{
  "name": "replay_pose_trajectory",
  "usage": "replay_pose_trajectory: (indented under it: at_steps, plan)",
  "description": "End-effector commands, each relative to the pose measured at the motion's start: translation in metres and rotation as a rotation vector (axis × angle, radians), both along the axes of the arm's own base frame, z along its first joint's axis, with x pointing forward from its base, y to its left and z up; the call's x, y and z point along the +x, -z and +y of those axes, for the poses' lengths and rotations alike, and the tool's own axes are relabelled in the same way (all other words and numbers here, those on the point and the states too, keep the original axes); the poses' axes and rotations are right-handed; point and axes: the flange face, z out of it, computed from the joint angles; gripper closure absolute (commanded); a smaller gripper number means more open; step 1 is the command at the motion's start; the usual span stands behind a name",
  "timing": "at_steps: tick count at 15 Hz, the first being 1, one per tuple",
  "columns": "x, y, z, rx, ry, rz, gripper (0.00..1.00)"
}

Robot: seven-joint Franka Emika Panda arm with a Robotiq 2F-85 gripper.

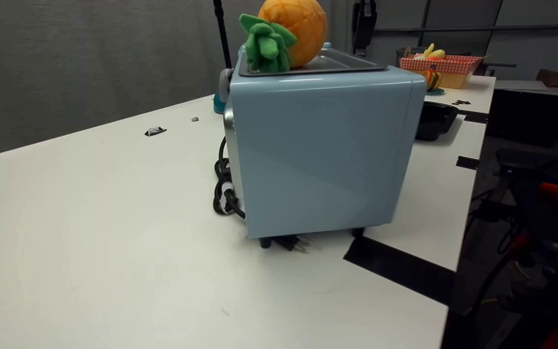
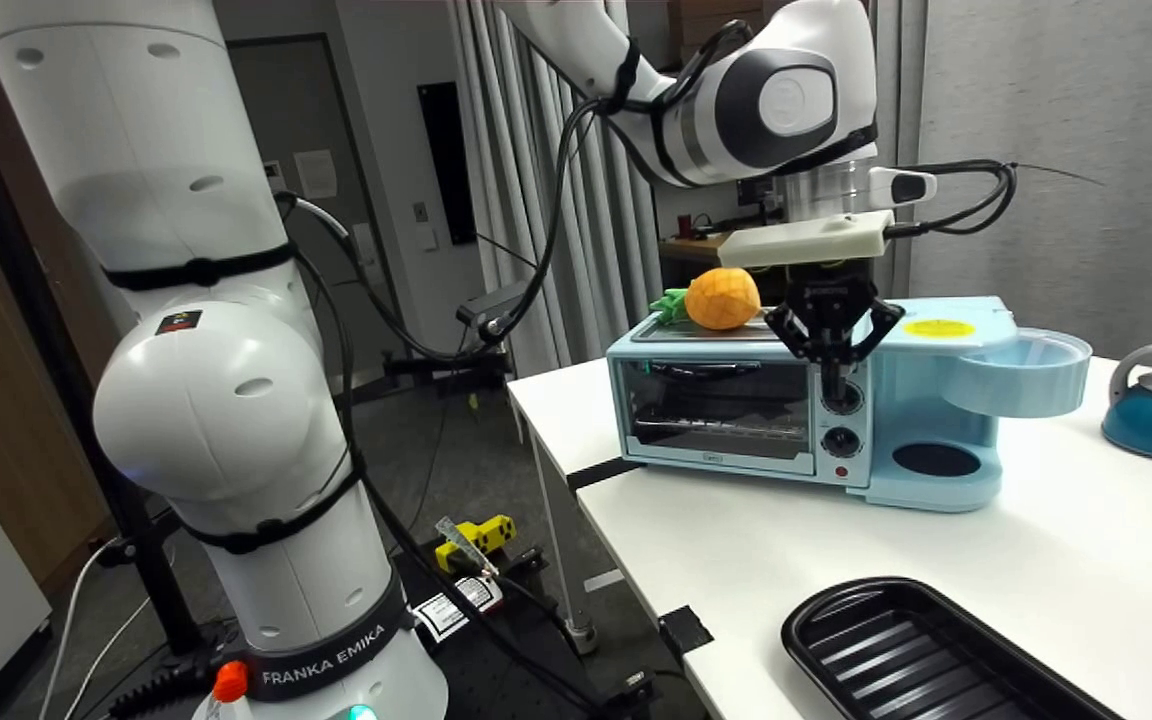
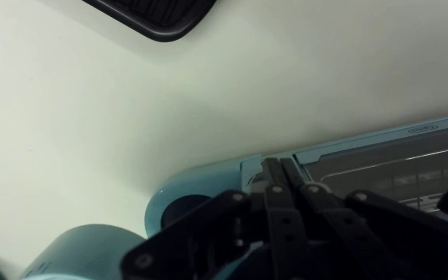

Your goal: Push the oven backwards slightly

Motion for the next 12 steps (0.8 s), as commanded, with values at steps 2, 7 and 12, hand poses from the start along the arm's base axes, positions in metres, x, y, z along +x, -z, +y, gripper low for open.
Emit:
replay_pose_trajectory:
  at_steps: [2,7,12]
  plan:
    - [0.02,0.001,0.0,0.011,0.004,-0.025,1.0]
    - [0.031,0.004,0.0,0.018,0.004,-0.032,1.0]
    - [0.036,0.004,0.004,0.028,0.002,-0.035,1.0]
